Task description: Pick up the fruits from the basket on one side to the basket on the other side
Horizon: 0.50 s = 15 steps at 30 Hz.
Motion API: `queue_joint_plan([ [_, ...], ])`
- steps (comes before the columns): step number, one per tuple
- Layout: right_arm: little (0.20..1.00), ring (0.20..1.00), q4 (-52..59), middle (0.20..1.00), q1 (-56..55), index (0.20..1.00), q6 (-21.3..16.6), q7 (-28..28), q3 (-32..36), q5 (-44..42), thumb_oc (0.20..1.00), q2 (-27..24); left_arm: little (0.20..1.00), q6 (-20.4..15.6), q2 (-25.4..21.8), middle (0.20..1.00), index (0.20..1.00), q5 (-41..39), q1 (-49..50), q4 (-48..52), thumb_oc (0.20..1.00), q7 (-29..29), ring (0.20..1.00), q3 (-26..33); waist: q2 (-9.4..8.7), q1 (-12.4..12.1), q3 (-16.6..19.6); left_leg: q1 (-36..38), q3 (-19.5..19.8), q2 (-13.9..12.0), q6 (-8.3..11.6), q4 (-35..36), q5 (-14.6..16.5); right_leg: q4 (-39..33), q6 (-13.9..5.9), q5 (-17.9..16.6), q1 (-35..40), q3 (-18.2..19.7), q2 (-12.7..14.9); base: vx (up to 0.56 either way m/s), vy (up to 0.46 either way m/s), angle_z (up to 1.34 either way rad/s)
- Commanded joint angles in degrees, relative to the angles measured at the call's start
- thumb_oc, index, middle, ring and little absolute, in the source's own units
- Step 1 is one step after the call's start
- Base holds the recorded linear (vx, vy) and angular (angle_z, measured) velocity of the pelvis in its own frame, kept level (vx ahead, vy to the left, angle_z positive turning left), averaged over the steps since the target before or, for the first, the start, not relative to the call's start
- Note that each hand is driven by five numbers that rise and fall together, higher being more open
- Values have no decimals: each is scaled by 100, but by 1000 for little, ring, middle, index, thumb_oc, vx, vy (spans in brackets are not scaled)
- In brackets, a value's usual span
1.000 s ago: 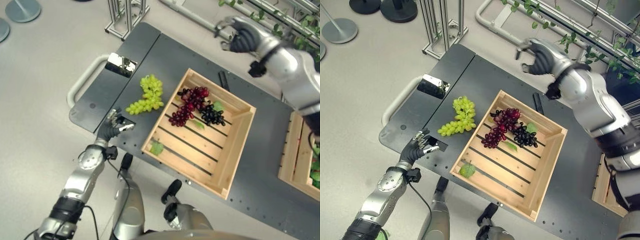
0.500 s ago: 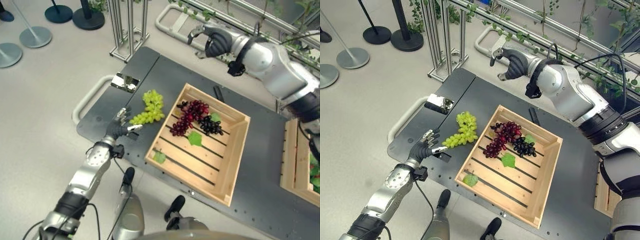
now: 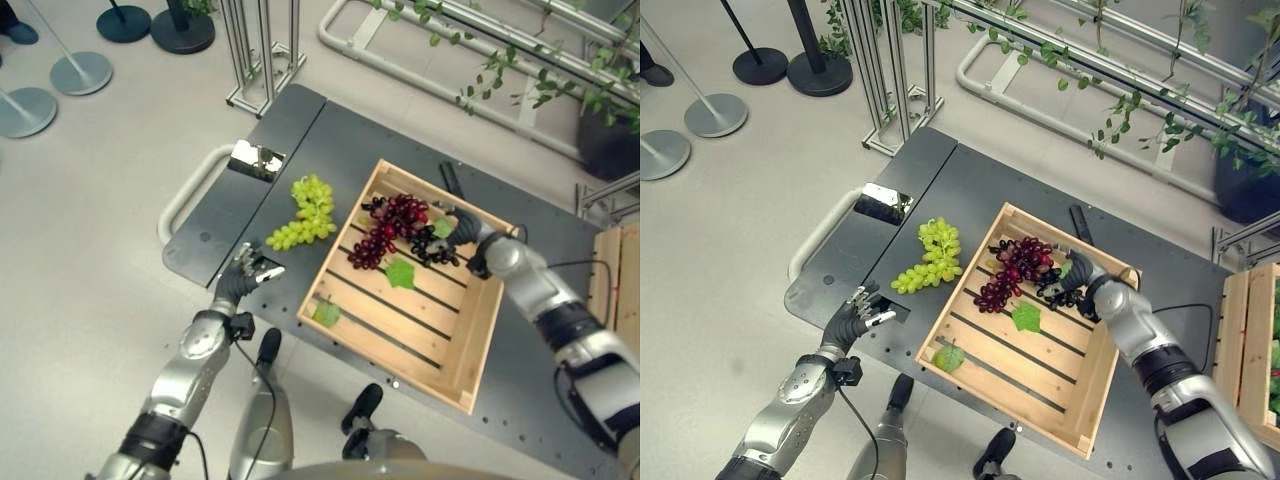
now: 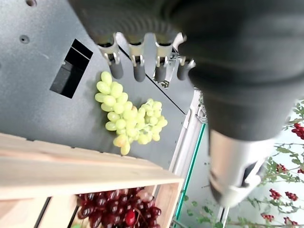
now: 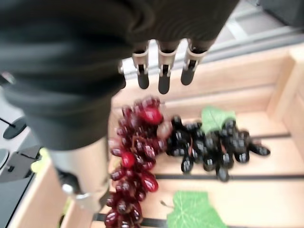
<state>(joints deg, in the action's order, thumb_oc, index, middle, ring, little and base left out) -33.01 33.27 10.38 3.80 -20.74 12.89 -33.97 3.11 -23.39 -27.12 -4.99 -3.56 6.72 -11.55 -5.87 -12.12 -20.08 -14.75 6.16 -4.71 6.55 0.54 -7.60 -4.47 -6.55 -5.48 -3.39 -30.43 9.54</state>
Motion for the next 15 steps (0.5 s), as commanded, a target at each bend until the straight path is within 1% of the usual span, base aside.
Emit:
queue_joint_plan([
  [1,1000,1000,-27,1000,357,1000,-148,-422,-19,308,1000,66,1000,-266,37,1000,1000,-143,-173,290,1000,98,1000,153,-35,-202,-163,-59,-32,109,-57,352,-57,851,-266,919,95,-157,366,-9,-16,5],
  [2,1000,1000,-157,1000,298,1000,-141,-536,-18,403,1000,234,1000,-281,77,1000,1000,-152,-172,300,1000,137,1000,146,-8,-215,-207,-84,-30,108,-49,351,-69,829,-256,920,82,-149,344,0,0,0],
  [4,1000,1000,-284,1000,323,1000,-149,-603,-52,474,1000,305,1000,-286,93,1000,1000,-175,-178,310,1000,163,1000,133,9,-227,-221,-104,-22,103,-46,348,-72,831,-246,925,69,-151,335,0,0,0],
  [5,1000,1000,-533,1000,346,1000,-147,-712,-95,450,1000,465,1000,-316,123,1000,1000,-205,-210,326,1000,194,1000,75,41,-249,-263,-138,-14,97,-43,344,-88,833,-238,928,50,-153,326,0,0,0],
  [8,1000,1000,-607,1000,382,1000,-146,-760,-124,477,1000,523,1000,-319,126,1000,1000,-213,-220,339,1000,201,1000,59,47,-257,-282,-146,-15,94,-41,342,-92,834,-229,931,42,-156,316,-4,0,5],
  [9,1000,1000,-852,1000,442,1000,-142,-862,-207,546,1000,640,1000,-329,134,1000,1000,-242,-246,364,1000,225,1000,0,73,-275,-323,-173,-5,88,-38,336,-104,830,-222,924,18,-160,305,-18,-4,7],
  [10,1000,1000,-1099,1000,492,1000,-137,-918,-266,487,1000,763,1000,-357,144,1000,1000,-253,-263,386,1000,225,1000,-56,99,-293,-356,-203,12,83,-27,335,-122,807,-215,917,-1,-167,289,-18,-4,7],
  [13,1000,1000,-1293,1000,529,1000,-120,-930,-298,433,1000,855,1000,-361,134,1000,1000,-278,-272,415,1000,229,1000,-102,113,-314,-387,-241,22,69,-16,334,-142,782,-207,910,-20,-170,267,0,0,0],
  [14,1000,1000,-1562,1000,537,1000,-102,-1070,-229,238,1000,975,1000,-366,150,1000,1000,-310,-284,418,1000,254,1000,-159,135,-319,-405,-264,35,56,-8,332,-152,763,-201,906,-25,-180,257,0,0,0],
  [15,1000,1000,-1574,1000,544,1000,-109,-1076,-232,234,1000,980,1000,-366,147,1000,1000,-311,-285,418,1000,255,1000,-158,133,-319,-405,-266,36,55,-8,332,-152,761,-200,905,-25,-180,255,0,0,0],
])
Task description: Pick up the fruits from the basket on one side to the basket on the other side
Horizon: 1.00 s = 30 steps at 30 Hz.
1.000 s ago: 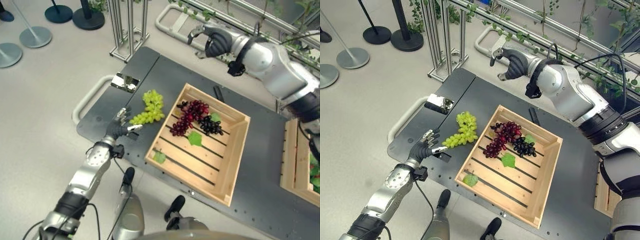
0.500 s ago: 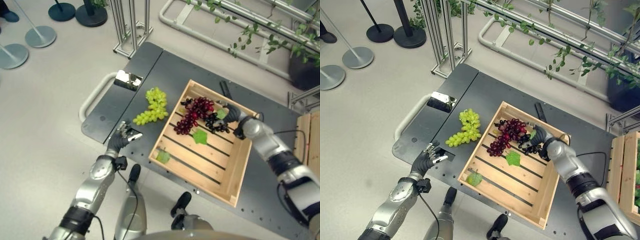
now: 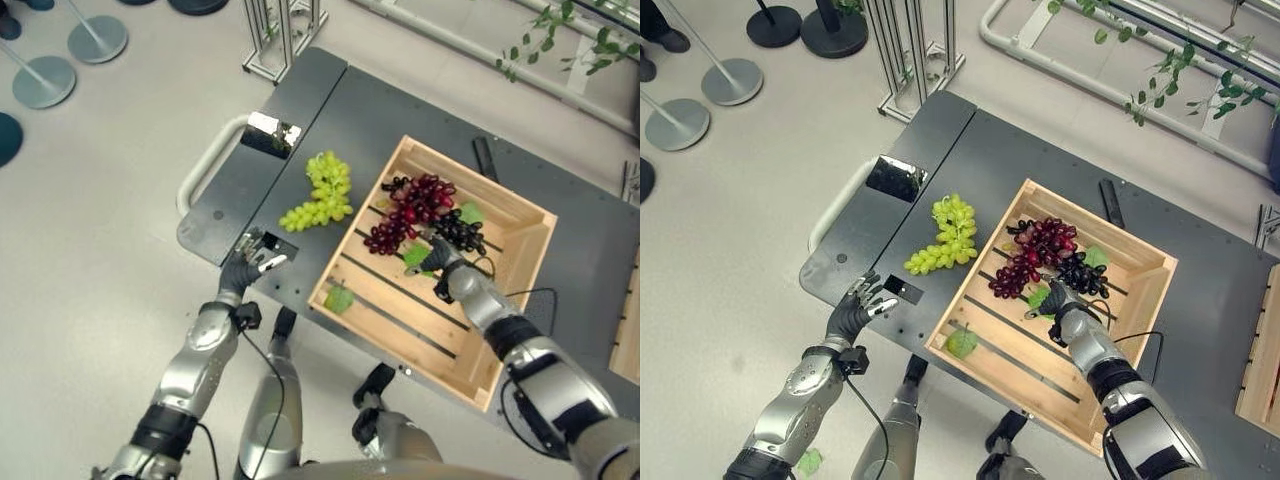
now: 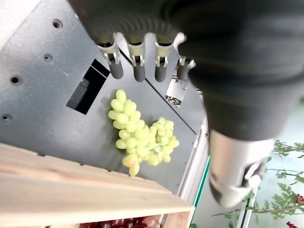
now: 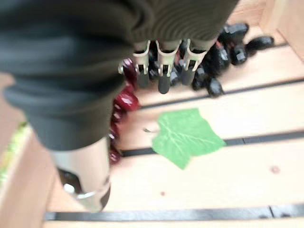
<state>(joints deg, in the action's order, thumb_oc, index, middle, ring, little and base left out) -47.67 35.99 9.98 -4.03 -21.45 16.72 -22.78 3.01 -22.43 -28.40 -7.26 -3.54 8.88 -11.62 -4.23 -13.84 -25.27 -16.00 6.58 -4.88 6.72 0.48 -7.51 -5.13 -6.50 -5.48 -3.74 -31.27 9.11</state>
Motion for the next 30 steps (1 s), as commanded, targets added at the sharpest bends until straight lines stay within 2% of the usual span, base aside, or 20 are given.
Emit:
queue_joint_plan([
  [1,1000,1000,-201,1000,270,1000,-67,-367,-106,-251,1000,-89,1000,-357,58,1000,1000,-195,-52,417,1000,51,1000,-171,-20,-148,108,-152,0,68,-23,337,-164,815,-201,906,8,-97,291,0,0,0],
  [6,1000,1000,-441,1000,190,1000,-117,-755,286,-896,1000,80,1000,-349,38,1000,1000,-237,-8,421,1000,116,1000,-200,2,-135,80,-197,-5,61,-14,332,-177,791,-194,898,-19,-96,263,20,-11,0],
  [7,1000,1000,-439,1000,187,1000,-118,-752,279,-895,1000,80,1000,-348,41,1000,1000,-238,-6,418,1000,120,1000,-197,-31,-112,111,-128,17,38,32,373,-57,784,-221,1042,31,-9,235,104,-54,2],
  [8,1000,1000,-537,1000,135,1000,-127,-829,405,-1068,1000,84,1000,-355,54,1000,1000,-233,3,428,1000,122,1000,-186,-30,-104,102,-133,12,38,32,373,-59,785,-224,1041,34,-17,237,21,2,3],
  [9,1000,1000,-639,1000,106,1000,-147,-917,531,-1191,1000,55,1000,-359,38,1000,1000,-228,20,437,1000,119,1000,-196,4,-127,71,-208,-10,68,-12,330,-170,791,-192,909,-11,-123,262,27,1,4],
  [10,1000,1000,-677,1000,78,1000,-162,-990,647,-1340,1000,28,1000,-360,45,1000,1000,-234,28,442,1000,134,1000,-184,-29,-88,103,-151,18,52,31,373,-51,775,-224,1042,40,-51,235,24,-5,3],
  [15,1000,1000,-766,1000,-22,1000,-265,-1269,1091,-1855,1000,-104,1000,-374,10,1000,1000,-229,71,476,1000,163,1000,-153,-41,-73,77,-146,13,63,32,375,-25,774,-231,1050,42,-65,246,38,-16,3],
  [28,1000,1000,-501,1000,-87,1000,-337,-1492,1389,-2002,1000,-478,1000,-435,-6,1000,1000,-235,26,443,1000,256,1000,-145,-65,-12,-25,-199,-58,79,14,379,-17,763,-254,1019,-41,-37,281,0,0,0],
  [30,1000,1000,-437,1000,-31,1000,-322,-1502,1347,-1943,1000,-494,1000,-443,-17,1000,1000,-240,9,434,1000,275,1000,-166,-29,-32,-72,-282,-100,114,-49,340,-139,765,-233,854,-121,-104,319,-40,36,0],
])
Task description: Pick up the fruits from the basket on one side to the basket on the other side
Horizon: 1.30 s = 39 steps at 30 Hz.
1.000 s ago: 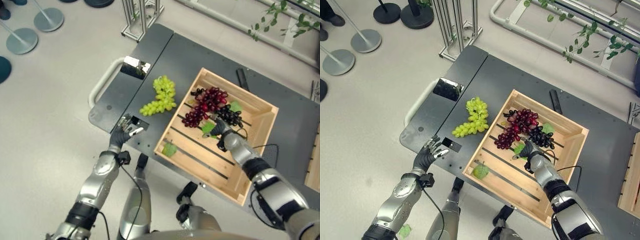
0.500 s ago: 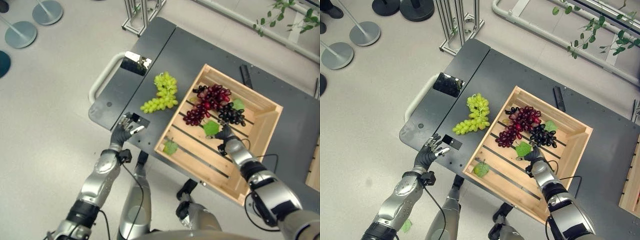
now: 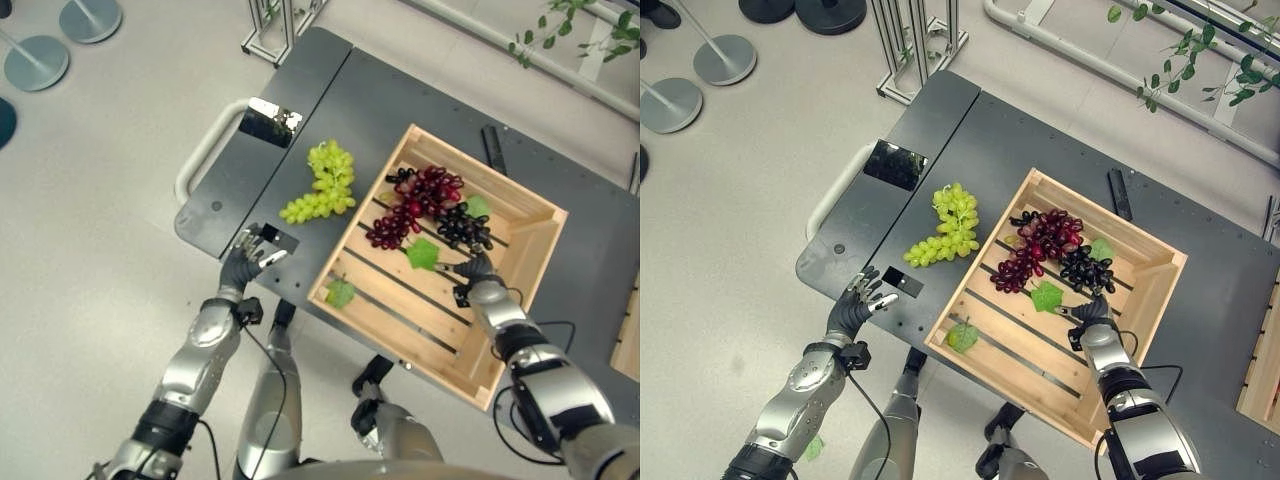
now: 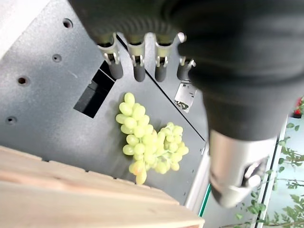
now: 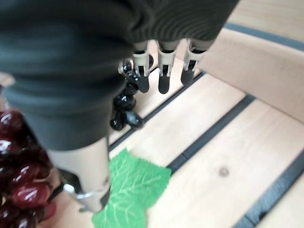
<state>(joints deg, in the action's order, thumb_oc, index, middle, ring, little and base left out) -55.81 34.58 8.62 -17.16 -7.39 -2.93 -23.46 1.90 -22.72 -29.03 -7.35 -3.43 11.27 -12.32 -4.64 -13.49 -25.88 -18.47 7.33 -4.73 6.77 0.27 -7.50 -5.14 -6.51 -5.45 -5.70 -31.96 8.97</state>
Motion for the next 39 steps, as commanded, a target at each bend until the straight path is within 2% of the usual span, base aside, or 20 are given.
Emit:
queue_joint_plan([
  [1,1000,1000,382,1000,136,1000,-182,-194,-61,30,1000,-440,1000,-335,24,1000,1000,-182,4,411,1000,56,1000,-96,-16,-40,13,21,-156,83,-17,403,-25,749,-266,974,108,64,305,-69,71,-3],
  [2,1000,1000,370,1000,180,1000,-175,-197,-70,40,1000,-449,1000,-332,17,1000,1000,-185,-5,417,1000,55,1000,-114,17,-72,-28,-45,-187,104,-61,361,-137,762,-236,841,53,-21,336,17,10,-4],
  [4,1000,1000,359,1000,356,1000,-156,-211,-167,95,1000,-492,1000,-343,7,1000,1000,-187,-40,386,1000,78,1000,-140,2,-66,-17,2,-175,88,-33,401,-22,749,-276,959,75,69,320,0,0,0],
  [5,1000,1000,355,1000,362,1000,-155,-215,-166,93,1000,-490,1000,-345,3,1000,1000,-186,-41,387,1000,75,1000,-140,31,-90,-54,-59,-208,105,-75,358,-134,765,-244,830,26,-19,348,108,-43,-2],
  [6,1000,1000,431,1000,501,1000,-145,-271,-217,179,1000,-546,1000,-363,-2,1000,1000,-186,-55,378,1000,111,1000,-153,4,-80,-35,-10,-182,100,-45,400,-19,746,-276,952,60,94,324,-74,63,-1],
  [7,1000,1000,428,1000,507,1000,-143,-276,-215,178,1000,-544,1000,-365,-5,1000,1000,-185,-57,380,1000,108,1000,-153,33,-106,-73,-72,-217,117,-87,357,-132,762,-244,823,10,8,351,104,-45,-3],
  [8,1000,1000,474,1000,585,1000,-130,-284,-253,242,1000,-591,1000,-364,-6,1000,1000,-173,-67,373,1000,126,1000,-157,3,-86,-47,-16,-189,103,-47,399,-20,744,-277,949,51,108,323,-70,59,-1],
  [9,1000,1000,576,1000,642,1000,-131,-336,-241,238,1000,-609,1000,-373,-16,1000,1000,-174,-70,384,1000,143,1000,-154,30,-110,-90,-84,-225,119,-93,355,-130,761,-244,821,-9,31,347,113,-46,-2],
  [10,1000,1000,681,1000,665,1000,-145,-371,-226,233,1000,-625,1000,-376,-9,1000,1000,-173,-70,382,1000,164,1000,-134,-8,-83,-62,-23,-194,102,-55,398,-15,755,-274,952,30,121,316,-44,63,1],
  [12,1000,1000,1115,1000,639,1000,-136,-389,-182,300,1000,-666,1000,-371,-9,1000,1000,-147,-65,376,1000,200,1000,-72,-15,-90,-112,-86,-229,113,-106,351,-121,779,-244,821,-30,42,341,-5,28,-1],
  [13,1000,1000,1744,1000,511,1000,-154,-397,-82,402,1000,-647,1000,-358,11,1000,1000,-112,-74,351,1000,240,1000,-1,-81,-50,-117,-85,-239,101,-111,352,-108,773,-245,827,-31,66,335,0,0,0],
  [18,1000,1000,2838,1000,31,1000,-168,-264,156,609,1000,-573,1000,-337,40,1000,1000,36,-112,328,1000,265,1000,118,-256,23,-107,-67,-287,88,-129,357,-79,766,-250,824,-50,91,318,9,-5,-2],
  [26,1000,1000,3746,1000,-374,1000,-110,1,411,922,1000,-671,1000,-294,19,1000,1000,164,-125,399,1000,247,1000,265,-454,108,-95,-69,-325,97,-152,373,-40,739,-264,799,-94,156,317,6,-1,-2],
  [33,1000,1000,3400,1000,-311,1000,-45,68,332,922,1000,-696,1000,-287,9,1000,1000,154,-108,411,1000,220,1000,289,-483,83,-98,-73,-327,107,-160,375,-27,730,-260,781,-99,152,310,0,0,0],
  [39,1000,1000,2194,1000,260,1000,58,96,-32,852,1000,-843,1000,-313,-43,1000,1000,73,-101,469,1000,200,1000,220,-449,-27,-144,-98,-298,120,-175,365,-37,762,-257,780,-113,129,305,0,0,0],
])
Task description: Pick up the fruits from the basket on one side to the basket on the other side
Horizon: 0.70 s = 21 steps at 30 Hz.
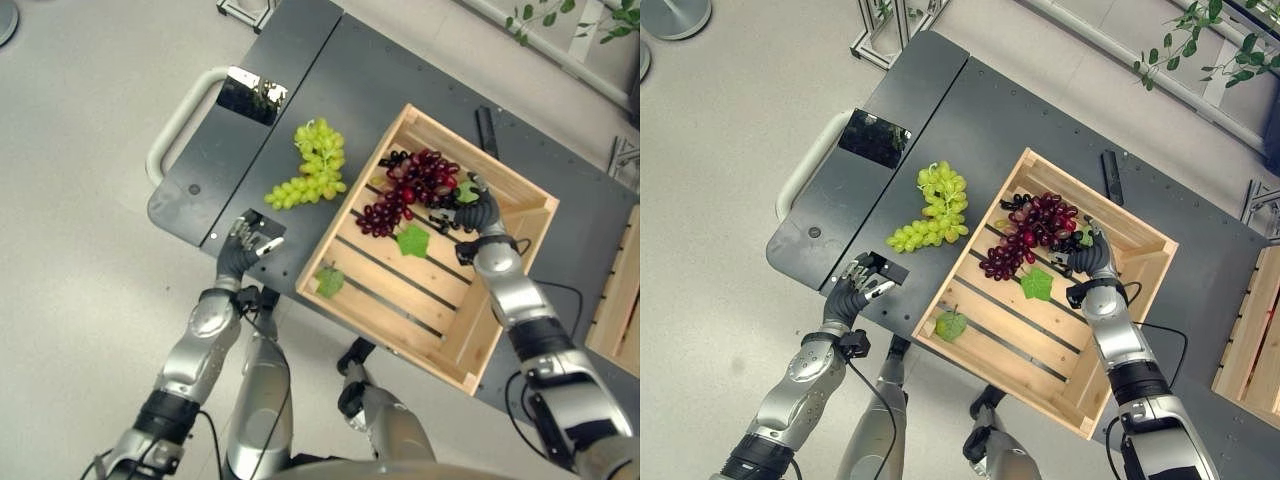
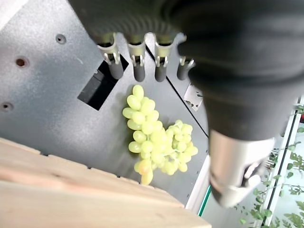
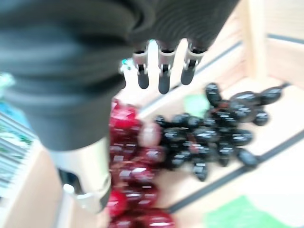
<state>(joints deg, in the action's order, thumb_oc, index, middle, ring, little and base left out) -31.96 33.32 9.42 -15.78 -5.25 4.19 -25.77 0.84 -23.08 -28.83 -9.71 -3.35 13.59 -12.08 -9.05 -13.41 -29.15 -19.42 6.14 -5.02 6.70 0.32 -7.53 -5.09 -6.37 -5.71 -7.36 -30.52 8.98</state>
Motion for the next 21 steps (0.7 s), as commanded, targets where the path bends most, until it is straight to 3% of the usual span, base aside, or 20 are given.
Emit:
queue_joint_plan([
  [1,1000,1000,-692,1000,651,1000,15,-35,-427,153,1000,-690,1000,-210,-34,1000,1000,24,149,482,1000,-53,1000,143,10,-84,168,-1,-168,159,-174,359,-33,765,-269,804,52,-21,303,0,0,0],
  [10,1000,1000,-2324,1000,1484,1000,-18,3,-916,-87,1000,-672,1000,-268,-107,1000,1000,-123,134,641,1000,-60,1000,8,134,-228,68,-30,-112,176,-185,347,-56,787,-257,794,48,-60,300,0,0,0],
  [16,1000,1000,-2744,1000,1745,1000,-26,42,-1103,-75,1000,-645,1000,-299,-123,1000,1000,-165,131,702,1000,-71,1000,-50,207,-274,14,-68,-84,204,-195,340,-63,799,-254,784,25,-73,305,13,-5,1],
  [17,1000,1000,-2788,1000,1823,1000,-15,75,-1170,-38,1000,-637,1000,-313,-136,1000,1000,-174,137,704,1000,-61,1000,-46,197,-275,25,-12,-51,190,-152,386,56,791,-287,914,66,8,276,1,-1,4],
  [21,1000,1000,-2908,1000,1932,1000,-18,92,-1257,-19,1000,-668,1000,-320,-150,1000,1000,-190,159,728,1000,-72,1000,-61,249,-329,-39,-107,-83,216,-192,330,-71,797,-247,783,5,-82,296,3,0,1],
])
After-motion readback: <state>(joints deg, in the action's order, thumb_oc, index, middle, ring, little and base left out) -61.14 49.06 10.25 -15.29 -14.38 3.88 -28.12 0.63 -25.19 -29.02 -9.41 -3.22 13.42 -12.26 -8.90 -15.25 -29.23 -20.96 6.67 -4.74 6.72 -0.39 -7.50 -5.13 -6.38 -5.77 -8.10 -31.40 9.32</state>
